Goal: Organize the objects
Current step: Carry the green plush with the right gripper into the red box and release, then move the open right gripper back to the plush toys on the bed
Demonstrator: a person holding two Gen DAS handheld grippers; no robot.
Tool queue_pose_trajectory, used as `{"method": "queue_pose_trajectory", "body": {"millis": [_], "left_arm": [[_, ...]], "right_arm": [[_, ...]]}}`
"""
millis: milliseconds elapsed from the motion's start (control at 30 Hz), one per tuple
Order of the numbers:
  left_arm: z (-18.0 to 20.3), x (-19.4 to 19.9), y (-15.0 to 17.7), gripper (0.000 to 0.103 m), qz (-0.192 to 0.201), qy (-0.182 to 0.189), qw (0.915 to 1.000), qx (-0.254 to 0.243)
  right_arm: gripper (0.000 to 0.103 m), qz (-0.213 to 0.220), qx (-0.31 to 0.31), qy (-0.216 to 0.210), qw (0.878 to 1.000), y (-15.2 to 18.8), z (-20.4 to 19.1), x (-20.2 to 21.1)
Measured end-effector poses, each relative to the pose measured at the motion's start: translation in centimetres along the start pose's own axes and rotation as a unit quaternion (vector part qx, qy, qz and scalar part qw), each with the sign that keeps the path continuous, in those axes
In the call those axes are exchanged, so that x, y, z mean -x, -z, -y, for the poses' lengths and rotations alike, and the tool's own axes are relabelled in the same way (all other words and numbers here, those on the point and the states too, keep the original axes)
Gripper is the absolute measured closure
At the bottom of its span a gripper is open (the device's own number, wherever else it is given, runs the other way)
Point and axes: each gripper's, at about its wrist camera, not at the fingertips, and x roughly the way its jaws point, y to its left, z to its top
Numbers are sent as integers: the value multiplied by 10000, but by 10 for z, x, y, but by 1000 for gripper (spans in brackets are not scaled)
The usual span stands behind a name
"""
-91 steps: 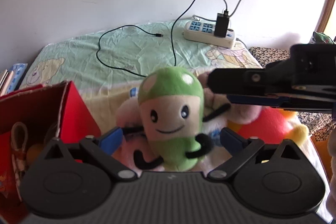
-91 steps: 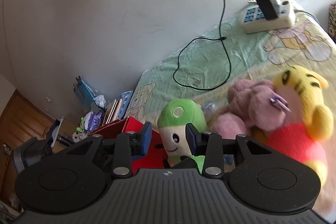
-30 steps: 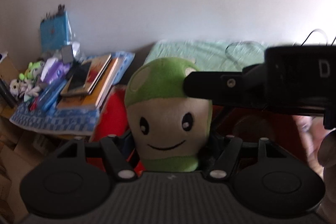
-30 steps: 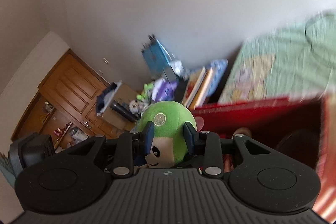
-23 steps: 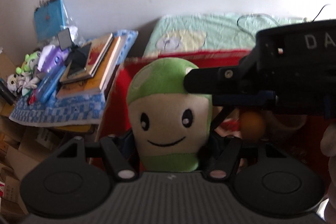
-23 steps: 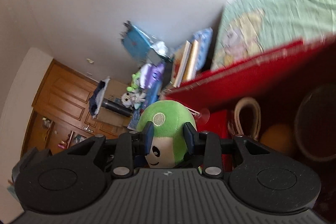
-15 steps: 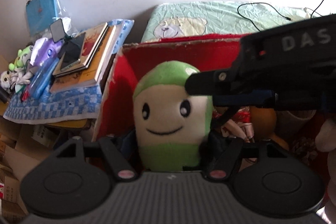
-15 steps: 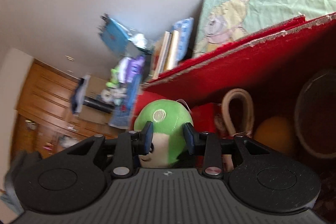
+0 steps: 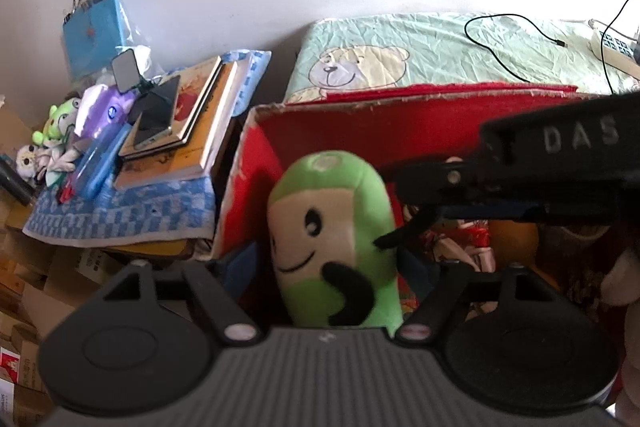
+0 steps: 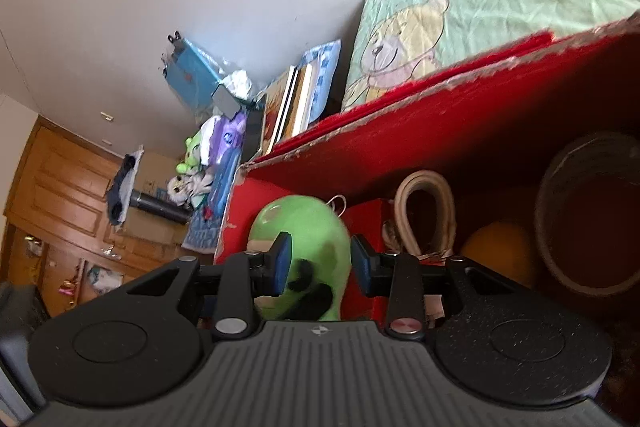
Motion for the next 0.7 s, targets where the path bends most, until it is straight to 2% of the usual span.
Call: {"method": "queue_pose_trajectory", "body": {"millis": [100,200,400,700], "left_arm": [[2,3,-2,24,-63,-48,10000,0],[3,7,-4,20,-146,133,9998,68],[20,24,-7,15,26,315,9995,-36],[61,42,-17,12,45,453,9988,-187]], "right_arm": [[65,156,263,301,9991,2,-6,9],[65,286,439,663,9964,2,-9,21],[61,663,624,1260,9878,4,-7,53],[61,1068,707,1633,9782,12,2,103]]}}
